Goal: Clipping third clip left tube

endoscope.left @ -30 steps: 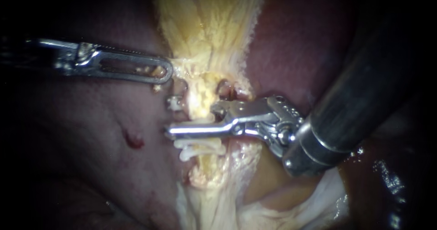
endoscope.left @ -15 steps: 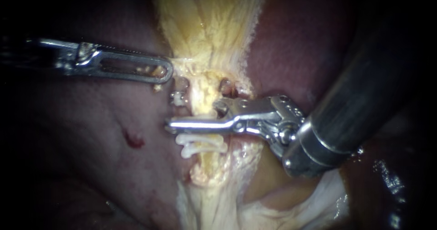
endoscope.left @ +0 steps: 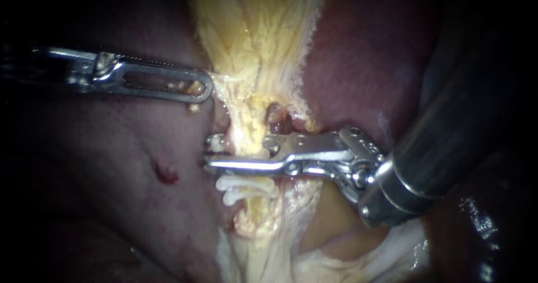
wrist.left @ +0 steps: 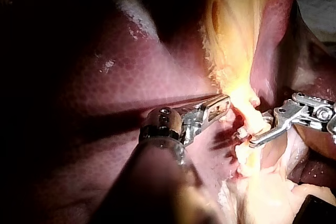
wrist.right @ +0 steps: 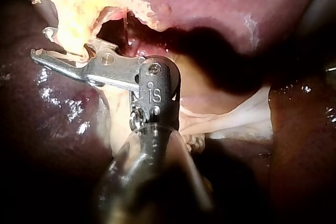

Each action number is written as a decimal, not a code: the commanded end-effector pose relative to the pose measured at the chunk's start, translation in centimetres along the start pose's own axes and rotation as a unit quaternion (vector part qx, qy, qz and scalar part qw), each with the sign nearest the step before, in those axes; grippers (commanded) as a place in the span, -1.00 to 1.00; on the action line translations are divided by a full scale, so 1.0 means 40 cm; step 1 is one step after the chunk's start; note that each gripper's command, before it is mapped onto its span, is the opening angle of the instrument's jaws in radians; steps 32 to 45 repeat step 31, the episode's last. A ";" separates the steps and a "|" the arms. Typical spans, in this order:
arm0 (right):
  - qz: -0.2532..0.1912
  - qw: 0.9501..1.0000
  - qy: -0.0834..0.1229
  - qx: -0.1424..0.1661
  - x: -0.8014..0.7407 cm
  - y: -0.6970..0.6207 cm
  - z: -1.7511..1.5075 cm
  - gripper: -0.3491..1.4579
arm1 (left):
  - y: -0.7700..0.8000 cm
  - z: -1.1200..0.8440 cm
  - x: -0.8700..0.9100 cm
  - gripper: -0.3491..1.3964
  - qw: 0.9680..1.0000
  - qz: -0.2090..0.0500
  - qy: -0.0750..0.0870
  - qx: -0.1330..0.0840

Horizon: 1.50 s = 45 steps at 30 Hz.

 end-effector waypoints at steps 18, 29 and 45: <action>-0.018 0.989 -0.058 0.138 -0.0018 0.0016 -0.0012 -1.00 | 0.0002 0.0002 0.0000 -1.00 1.000 0.000 0.000 0.000; -0.020 0.988 -0.061 0.143 -0.0018 0.0027 -0.0015 -1.00 | 0.0003 0.0002 0.0000 -1.00 1.000 0.000 0.000 0.000; -0.020 0.988 -0.061 0.143 -0.0018 0.0029 -0.0015 -1.00 | 0.0003 0.0003 0.0000 -1.00 1.000 0.000 0.000 0.000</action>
